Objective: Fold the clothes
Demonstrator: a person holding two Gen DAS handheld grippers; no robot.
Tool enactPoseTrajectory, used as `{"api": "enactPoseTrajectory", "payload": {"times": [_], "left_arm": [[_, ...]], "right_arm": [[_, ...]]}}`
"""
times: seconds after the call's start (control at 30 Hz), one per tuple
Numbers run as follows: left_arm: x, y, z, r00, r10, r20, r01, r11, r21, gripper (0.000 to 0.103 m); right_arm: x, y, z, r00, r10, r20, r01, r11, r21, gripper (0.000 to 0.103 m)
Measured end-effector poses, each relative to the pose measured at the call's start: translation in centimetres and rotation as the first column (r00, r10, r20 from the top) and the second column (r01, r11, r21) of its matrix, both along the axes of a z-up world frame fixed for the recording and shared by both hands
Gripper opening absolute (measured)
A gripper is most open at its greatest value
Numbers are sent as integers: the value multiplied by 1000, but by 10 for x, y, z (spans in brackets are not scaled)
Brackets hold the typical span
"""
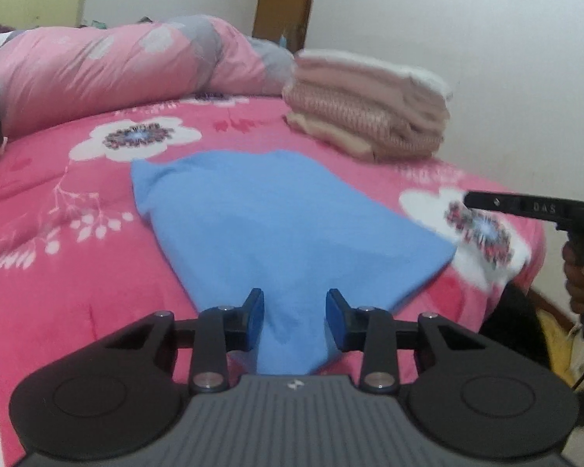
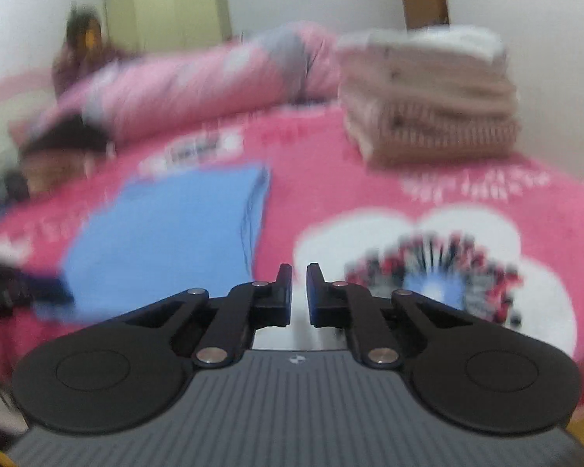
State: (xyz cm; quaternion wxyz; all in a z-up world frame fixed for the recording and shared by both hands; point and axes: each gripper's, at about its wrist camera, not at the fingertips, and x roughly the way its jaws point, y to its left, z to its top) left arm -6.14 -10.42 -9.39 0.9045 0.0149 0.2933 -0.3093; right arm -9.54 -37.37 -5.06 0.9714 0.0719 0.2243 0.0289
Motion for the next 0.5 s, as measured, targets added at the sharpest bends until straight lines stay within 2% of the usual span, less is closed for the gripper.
{"api": "enactPoseTrajectory", "payload": {"times": [0.1, 0.17, 0.2, 0.23, 0.3, 0.33, 0.43, 0.5], "left_arm": [[2, 2, 7, 1000, 14, 19, -13, 999, -53, 36], [7, -3, -1, 1000, 10, -12, -10, 1000, -23, 36], [10, -5, -11, 999, 3, -50, -4, 1000, -7, 36], [8, -3, -14, 999, -4, -43, 4, 1000, -16, 35], [3, 0, -20, 999, -19, -28, 18, 999, -32, 38], [2, 2, -21, 999, -28, -27, 27, 999, -40, 38], [7, 11, -26, 998, -44, -46, 39, 994, -105, 42], [10, 17, -30, 996, -60, -66, 48, 985, -165, 51]], "right_arm": [[20, 20, 15, 993, 105, 58, -106, 994, 0, 6], [34, 34, 20, 982, 172, 76, -172, 985, 0, 6], [42, 41, 13, 979, 199, 43, -200, 980, 7, 6], [49, 46, 5, 977, 214, 4, -214, 977, 7, 6], [58, 50, -15, 979, 161, -122, -168, 984, -55, 6], [61, 52, -17, 979, 135, -155, -150, 985, -90, 6], [72, 63, 10, 978, 157, -136, -173, 978, -114, 10], [83, 74, 29, 975, 191, -116, -205, 971, -124, 10]]}}
